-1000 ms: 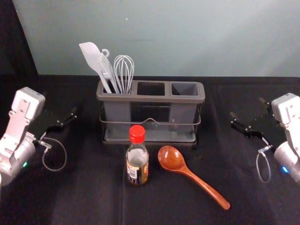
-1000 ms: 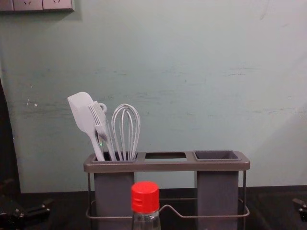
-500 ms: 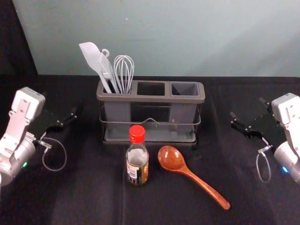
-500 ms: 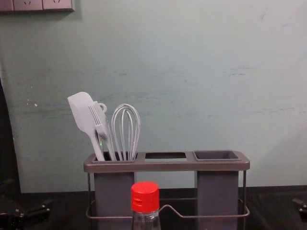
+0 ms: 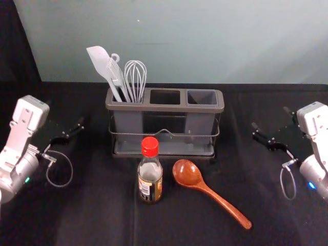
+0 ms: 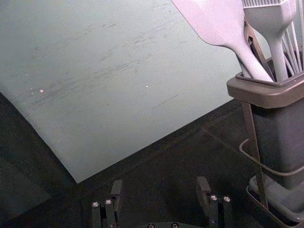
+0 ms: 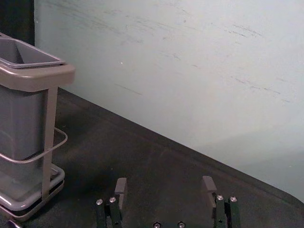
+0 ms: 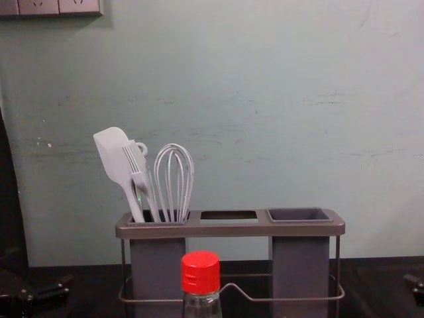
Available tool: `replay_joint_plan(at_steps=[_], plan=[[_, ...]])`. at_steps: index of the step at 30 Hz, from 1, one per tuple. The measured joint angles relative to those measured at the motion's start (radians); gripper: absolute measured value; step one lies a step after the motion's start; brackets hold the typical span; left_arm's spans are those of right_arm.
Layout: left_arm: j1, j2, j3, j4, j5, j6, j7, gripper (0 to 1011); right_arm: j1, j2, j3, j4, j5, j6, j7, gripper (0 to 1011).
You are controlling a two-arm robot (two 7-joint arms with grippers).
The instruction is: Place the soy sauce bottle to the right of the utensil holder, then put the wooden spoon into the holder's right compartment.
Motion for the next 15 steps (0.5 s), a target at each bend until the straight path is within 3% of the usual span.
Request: replay_joint_plan(at_steps=[15], plan=[[0.0,0.0,0.0,0.0,0.0,0.0,0.0,1000,0.0,0.0,0.0,0.0,0.0,0.0,0.0,1003]])
